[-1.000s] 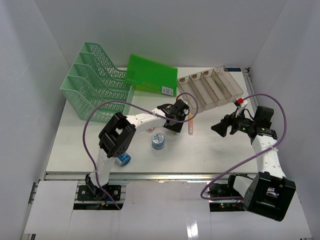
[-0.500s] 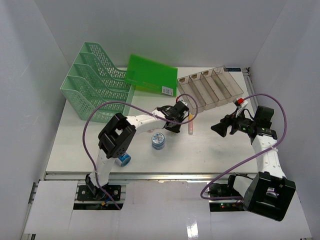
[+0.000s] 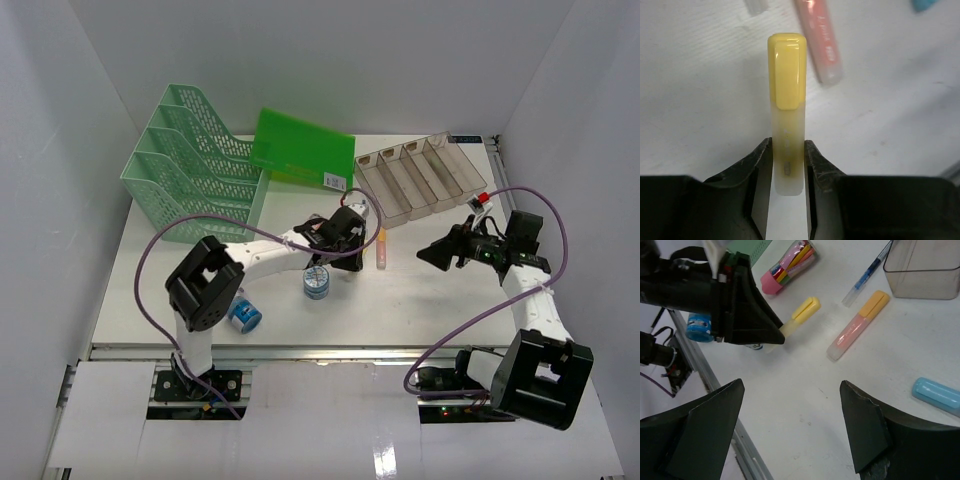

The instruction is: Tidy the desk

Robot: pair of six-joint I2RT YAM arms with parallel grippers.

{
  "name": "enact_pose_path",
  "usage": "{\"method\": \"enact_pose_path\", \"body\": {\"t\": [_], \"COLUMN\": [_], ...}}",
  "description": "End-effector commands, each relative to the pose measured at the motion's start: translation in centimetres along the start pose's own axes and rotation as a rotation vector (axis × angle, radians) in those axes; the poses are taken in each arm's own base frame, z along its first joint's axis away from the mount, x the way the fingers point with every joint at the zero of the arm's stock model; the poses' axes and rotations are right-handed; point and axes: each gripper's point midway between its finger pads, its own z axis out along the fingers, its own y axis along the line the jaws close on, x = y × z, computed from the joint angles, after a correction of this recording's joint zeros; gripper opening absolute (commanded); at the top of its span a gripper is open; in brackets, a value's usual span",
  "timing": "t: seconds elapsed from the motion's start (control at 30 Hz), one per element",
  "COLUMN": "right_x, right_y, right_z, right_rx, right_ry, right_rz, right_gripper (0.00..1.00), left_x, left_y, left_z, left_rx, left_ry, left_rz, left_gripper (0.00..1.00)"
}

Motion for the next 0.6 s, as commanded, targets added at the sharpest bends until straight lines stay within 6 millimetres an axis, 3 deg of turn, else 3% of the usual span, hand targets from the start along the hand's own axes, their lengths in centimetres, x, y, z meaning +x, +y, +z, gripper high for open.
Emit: {"method": "enact_pose_path", "body": {"t": [0.0,0.1,0.3,0.4,0.57], "right_x": [-1.3,-1.9,-4.7,-4.8,-4.5], "right_y": [-0.5,0.6,2.0,2.6,1.6], "right_z": [2.1,3.3,4.2,5.0,5.5], "right_rx": [0.115,0.126,0.115,0.091,0.124], "right_ry": [0.009,-0.008,-0.090,-0.068,-0.056], "right_rz": [0.147,0.146,0.161,0.190,0.226], "right_gripper": [0.83,0.81,0.75,0.70,0.62], "left_x": [-4.1,-4.8,-5.3,-5.7,-5.9], "left_y": [-6.4,-8.2,-10.8,-11.6,-12.3], "left_z": [-4.2,-5.3,-5.0,-5.0,-5.1], "left_rx": [0.313,0.427,0.508,0.531,0.551], "left_ry": [-0.186,-0.239,-0.246,-0.250,-0.256], "left_rz": [-0.142,-0.201,-0.207,-0.206,-0.205], "left_gripper": [0.04,0.03,0.03,0.03,0.03]}}
